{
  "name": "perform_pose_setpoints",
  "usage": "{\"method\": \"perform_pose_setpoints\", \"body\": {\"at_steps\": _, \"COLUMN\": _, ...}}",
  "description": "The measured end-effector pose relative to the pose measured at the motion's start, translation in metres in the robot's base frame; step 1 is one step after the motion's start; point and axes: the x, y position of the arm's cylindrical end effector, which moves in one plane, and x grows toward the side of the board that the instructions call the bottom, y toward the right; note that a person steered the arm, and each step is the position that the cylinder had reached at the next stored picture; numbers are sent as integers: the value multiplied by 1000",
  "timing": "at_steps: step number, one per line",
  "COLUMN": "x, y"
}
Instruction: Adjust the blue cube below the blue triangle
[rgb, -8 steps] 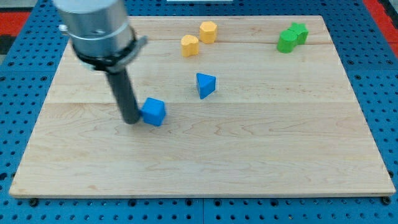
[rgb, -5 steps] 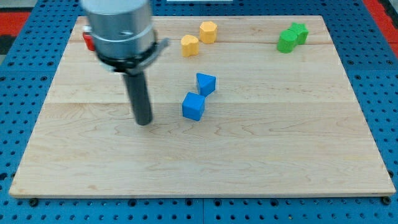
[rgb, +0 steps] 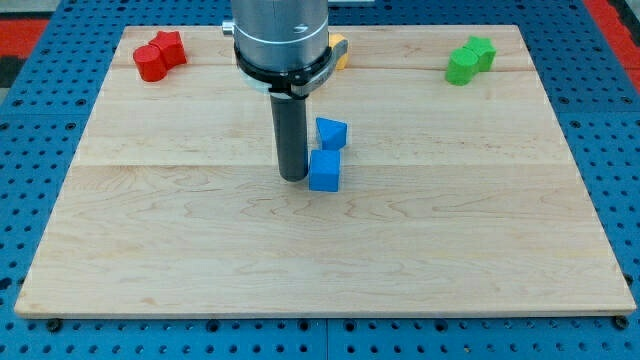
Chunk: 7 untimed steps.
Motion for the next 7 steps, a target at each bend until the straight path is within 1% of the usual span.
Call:
{"method": "perform_pose_setpoints", "body": {"at_steps": 1, "x": 33, "y": -3}}
{"method": "perform_pose_setpoints", "body": {"at_steps": 2, "x": 74, "y": 51}}
{"method": "perform_pose_setpoints", "body": {"at_steps": 3, "x": 60, "y": 124}}
{"method": "perform_pose_setpoints", "body": {"at_steps": 4, "x": 7, "y": 175}}
{"method": "perform_pose_setpoints", "body": {"at_steps": 5, "x": -69, "y": 225}}
{"method": "perform_pose_setpoints", "body": {"at_steps": 6, "x": -131, "y": 286}}
{"method": "perform_pose_setpoints", "body": {"at_steps": 7, "x": -178, "y": 306}}
